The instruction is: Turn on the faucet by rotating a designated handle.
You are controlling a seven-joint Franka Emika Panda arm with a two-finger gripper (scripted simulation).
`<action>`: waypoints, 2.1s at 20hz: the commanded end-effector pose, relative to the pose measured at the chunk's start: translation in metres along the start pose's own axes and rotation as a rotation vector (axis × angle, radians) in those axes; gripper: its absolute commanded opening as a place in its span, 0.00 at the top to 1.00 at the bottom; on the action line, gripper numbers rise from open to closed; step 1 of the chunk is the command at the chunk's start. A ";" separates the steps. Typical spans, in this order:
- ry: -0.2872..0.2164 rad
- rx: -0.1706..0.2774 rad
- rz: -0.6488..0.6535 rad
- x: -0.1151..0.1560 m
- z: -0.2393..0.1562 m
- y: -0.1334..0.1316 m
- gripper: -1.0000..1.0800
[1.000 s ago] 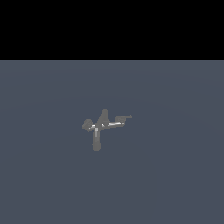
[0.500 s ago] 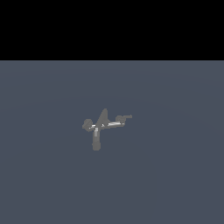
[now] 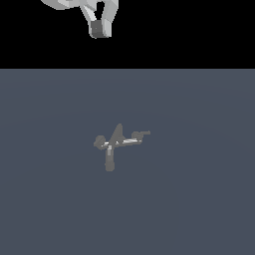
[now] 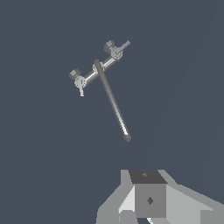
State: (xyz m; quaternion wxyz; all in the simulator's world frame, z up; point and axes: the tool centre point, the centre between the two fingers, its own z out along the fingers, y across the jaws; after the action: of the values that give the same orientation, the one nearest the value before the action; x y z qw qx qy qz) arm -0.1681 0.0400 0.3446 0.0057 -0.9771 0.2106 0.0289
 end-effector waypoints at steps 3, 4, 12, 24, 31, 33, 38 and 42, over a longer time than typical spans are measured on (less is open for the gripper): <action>0.005 0.005 0.102 0.025 0.030 -0.014 1.00; 0.006 0.006 0.124 0.031 0.037 -0.016 1.00; 0.015 0.014 0.289 0.076 0.085 -0.032 1.00; 0.029 0.020 0.536 0.149 0.156 -0.040 1.00; 0.040 0.022 0.689 0.196 0.199 -0.035 1.00; 0.043 0.022 0.734 0.210 0.212 -0.032 1.00; 0.049 0.024 0.830 0.239 0.238 -0.024 1.00; 0.052 0.025 0.888 0.256 0.253 -0.018 1.00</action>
State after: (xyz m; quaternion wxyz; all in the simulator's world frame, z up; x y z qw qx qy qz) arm 0.0534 -0.0381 0.0832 -0.0006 -0.7989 0.6015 0.0025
